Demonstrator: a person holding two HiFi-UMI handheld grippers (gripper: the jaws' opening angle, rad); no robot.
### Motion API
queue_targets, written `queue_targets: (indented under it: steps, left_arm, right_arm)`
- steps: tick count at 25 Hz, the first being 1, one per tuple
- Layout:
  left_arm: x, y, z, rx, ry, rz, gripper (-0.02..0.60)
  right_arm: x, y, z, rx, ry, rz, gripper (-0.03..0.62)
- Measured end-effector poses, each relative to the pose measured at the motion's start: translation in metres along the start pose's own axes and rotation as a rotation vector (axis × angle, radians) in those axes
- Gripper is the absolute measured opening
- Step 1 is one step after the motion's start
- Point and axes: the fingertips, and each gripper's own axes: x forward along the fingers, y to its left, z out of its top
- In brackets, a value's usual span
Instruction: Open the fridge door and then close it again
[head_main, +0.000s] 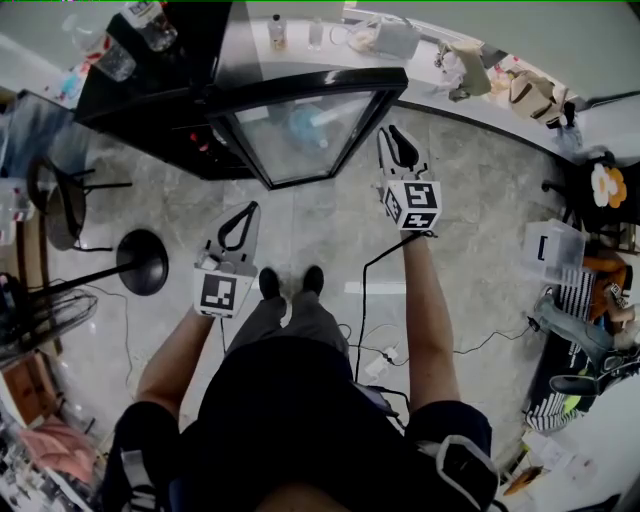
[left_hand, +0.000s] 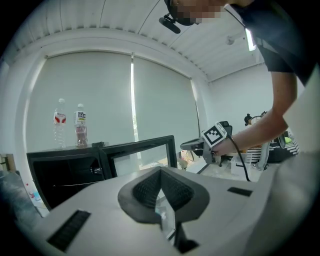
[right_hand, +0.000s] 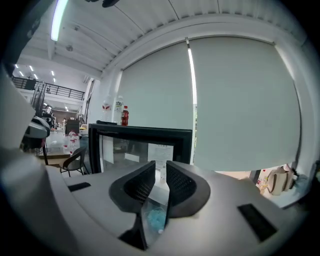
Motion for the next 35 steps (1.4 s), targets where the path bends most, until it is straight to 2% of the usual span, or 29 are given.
queue_targets:
  steps: [7, 13, 28, 35]
  left_arm:
    - [0.002, 0.006, 0.01, -0.012, -0.025, 0.025, 0.023]
    - [0.0, 0.012, 0.019, -0.029, -0.058, 0.052, 0.023]
    - [-0.018, 0.025, 0.042, -0.033, -0.149, 0.102, 0.023]
    - [-0.024, 0.031, 0.05, -0.031, -0.176, 0.125, 0.023]
  right_arm:
    - [-0.036, 0.035, 0.02, -0.001, -0.035, -0.004, 0.021]
    - [-0.06, 0.055, 0.033, 0.023, -0.054, -0.019, 0.02]
    - [-0.117, 0.115, 0.052, 0.001, -0.037, -0.101, 0.02]
    - [-0.138, 0.127, 0.059, -0.011, -0.042, -0.142, 0.02]
